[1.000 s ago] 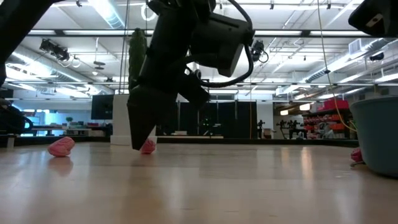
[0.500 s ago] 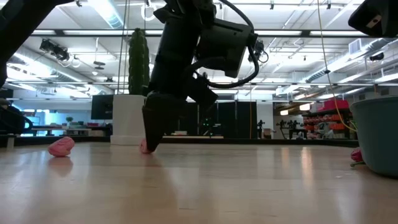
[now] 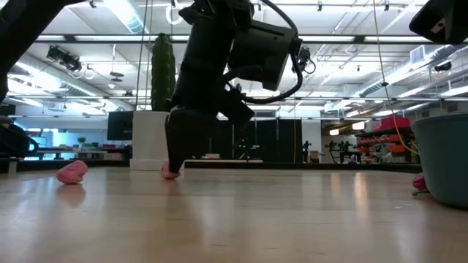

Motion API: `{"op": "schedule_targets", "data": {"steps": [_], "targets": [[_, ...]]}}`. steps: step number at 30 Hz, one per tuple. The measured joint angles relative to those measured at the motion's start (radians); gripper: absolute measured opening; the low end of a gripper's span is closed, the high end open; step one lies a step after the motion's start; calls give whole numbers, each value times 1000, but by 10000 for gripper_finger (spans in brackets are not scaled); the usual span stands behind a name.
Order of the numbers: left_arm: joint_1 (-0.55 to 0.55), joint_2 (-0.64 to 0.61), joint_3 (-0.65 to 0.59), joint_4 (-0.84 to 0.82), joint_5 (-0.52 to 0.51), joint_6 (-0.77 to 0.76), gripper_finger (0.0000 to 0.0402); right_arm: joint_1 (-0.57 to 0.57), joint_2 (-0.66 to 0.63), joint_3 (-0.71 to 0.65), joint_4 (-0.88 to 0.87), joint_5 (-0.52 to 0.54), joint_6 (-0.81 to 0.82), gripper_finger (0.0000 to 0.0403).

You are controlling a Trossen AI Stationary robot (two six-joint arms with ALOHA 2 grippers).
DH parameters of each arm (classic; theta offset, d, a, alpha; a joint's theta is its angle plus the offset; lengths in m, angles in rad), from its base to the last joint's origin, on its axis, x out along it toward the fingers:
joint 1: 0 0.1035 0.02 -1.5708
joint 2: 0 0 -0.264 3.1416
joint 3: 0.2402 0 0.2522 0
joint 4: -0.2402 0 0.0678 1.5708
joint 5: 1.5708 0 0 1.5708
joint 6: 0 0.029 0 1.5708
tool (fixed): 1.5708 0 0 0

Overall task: Pick and placing Produce into tupperware
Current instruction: Put the peach into the bin

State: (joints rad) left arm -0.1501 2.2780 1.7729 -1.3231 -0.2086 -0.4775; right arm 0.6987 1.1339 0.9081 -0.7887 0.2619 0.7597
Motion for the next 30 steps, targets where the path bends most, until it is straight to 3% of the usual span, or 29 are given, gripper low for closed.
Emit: {"op": "schedule_targets", "data": {"steps": [4,11,21,30], "targets": [[-23,-3,1,52,-7,-1,13,0,-4,0,0,27,-1,149],[-79,-39,15,279,-16,2,12,-3,-72,0,-9,156,0,149],[-173,-48,177,727,-20,261,14,-3,-266,0,-100,408,8,133],[-192,13,185,937,72,346,14,-3,-290,0,-97,420,52,125]]}}
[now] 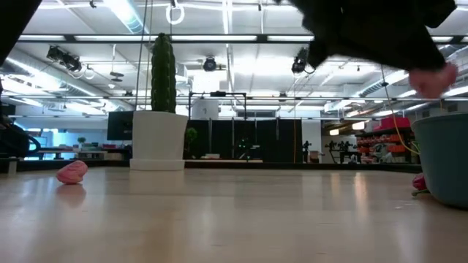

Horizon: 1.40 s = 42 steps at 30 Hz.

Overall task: Pick and placing Produce into tupperware
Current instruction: Put the peach into the bin

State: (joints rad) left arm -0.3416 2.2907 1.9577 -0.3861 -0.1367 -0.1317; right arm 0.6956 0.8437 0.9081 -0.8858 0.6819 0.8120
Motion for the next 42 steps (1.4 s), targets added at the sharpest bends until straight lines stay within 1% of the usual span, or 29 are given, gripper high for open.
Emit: {"op": "schedule_targets", "data": {"steps": [5,10,14,18,20,21,24,26,30,34,35,36,38,40,41,42], "targets": [[2,50,-2,25,3,13,55,0,20,0,1,1,4,125],[5,57,-1,37,-9,22,99,0,28,0,2,-1,7,125],[5,57,-1,41,-12,69,133,0,28,0,2,-1,8,125],[7,49,-1,3,-29,73,163,0,28,0,2,-2,8,123],[14,27,-2,-57,-66,66,171,0,28,0,3,-2,8,123],[18,7,-2,-110,-102,59,173,0,28,0,4,-3,8,123],[36,-65,-1,-295,-221,11,173,0,28,0,3,-3,8,123],[45,-124,0,-449,-270,-32,168,0,28,0,2,-3,8,123],[59,-241,0,-770,-282,-217,151,0,29,0,1,-7,8,123],[62,-329,0,-1167,-283,-496,133,0,29,0,-2,-7,7,122],[62,-344,-8,-1206,-281,-580,129,0,29,0,-4,-7,8,122],[63,-373,-37,-1170,-271,-622,126,0,32,0,-5,-7,8,122],[41,-455,-120,-1121,-218,-639,120,2,39,0,-6,-10,8,122],[12,-518,-174,-1146,-196,-660,116,2,45,0,-12,-11,7,122],[-8,-541,-217,-1186,-202,-723,114,4,53,0,-16,-16,7,122],[-23,-567,-277,-1191,-199,-770,113,6,60,0,-23,-18,8,122]]}}
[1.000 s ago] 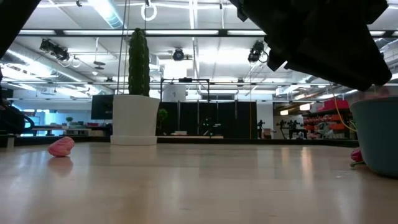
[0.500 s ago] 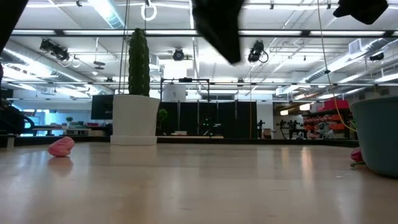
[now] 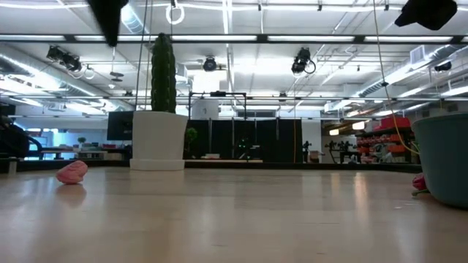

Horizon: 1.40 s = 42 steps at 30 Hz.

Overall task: Pick and placing Produce into tupperware
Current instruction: Put the peach into the bin

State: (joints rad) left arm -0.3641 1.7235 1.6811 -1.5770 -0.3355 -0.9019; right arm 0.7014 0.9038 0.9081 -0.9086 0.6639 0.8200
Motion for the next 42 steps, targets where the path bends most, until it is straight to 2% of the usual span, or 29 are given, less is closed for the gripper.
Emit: {"op": "schedule_targets", "data": {"steps": [2,6,8,9,11,14,17,21,27,31,39,42], "targets": [[-36,-81,-131,52,-1,-102,112,6,16,0,-9,-5,0,122],[-133,-211,-372,24,20,-479,114,22,51,0,-26,-19,1,122],[-186,-250,-478,115,59,-643,114,26,65,0,-31,-18,-1,122],[-209,-271,-523,174,71,-676,114,27,73,0,-29,-18,-1,122],[-263,-302,-600,322,72,-688,111,28,83,0,-30,-16,0,122],[-319,-303,-681,499,94,-625,112,27,98,0,-30,-14,0,123],[-361,-302,-738,552,180,-606,128,27,106,0,-30,-12,0,123],[-396,-296,-805,552,296,-659,167,27,110,0,-29,-11,23,123],[-425,-296,-861,631,303,-658,231,27,110,0,-26,-10,43,123],[-426,-296,-864,704,299,-657,258,27,110,0,-26,-10,62,123],[-426,-258,-878,735,280,-625,268,27,110,0,-26,-10,68,122],[-426,-227,-912,816,279,-630,268,27,110,0,-26,-10,69,120]]}}
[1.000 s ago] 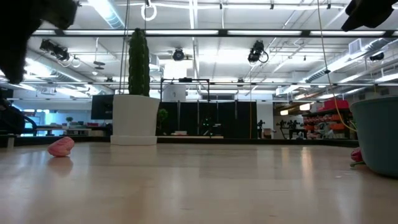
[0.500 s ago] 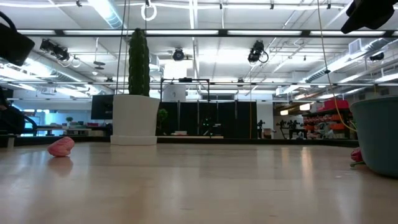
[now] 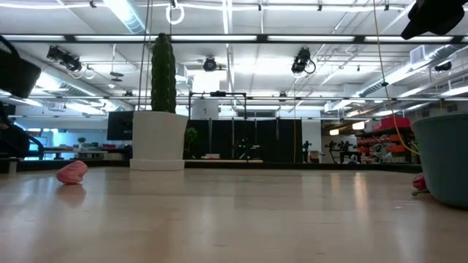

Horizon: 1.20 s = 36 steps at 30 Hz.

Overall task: Pick and placing Produce into tupperware
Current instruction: Put the peach into the bin

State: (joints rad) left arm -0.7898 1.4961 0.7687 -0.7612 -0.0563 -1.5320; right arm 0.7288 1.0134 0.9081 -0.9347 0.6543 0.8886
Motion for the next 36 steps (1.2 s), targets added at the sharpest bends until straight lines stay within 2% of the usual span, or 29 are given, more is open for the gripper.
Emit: {"op": "schedule_targets", "data": {"steps": [4,24,36], "targets": [[0,36,-31,79,0,1,268,0,0,0,0,0,0,117],[4,51,-35,68,-27,-18,227,0,0,0,0,22,0,117],[46,52,-36,72,-21,-29,199,0,0,0,0,23,0,116]]}}
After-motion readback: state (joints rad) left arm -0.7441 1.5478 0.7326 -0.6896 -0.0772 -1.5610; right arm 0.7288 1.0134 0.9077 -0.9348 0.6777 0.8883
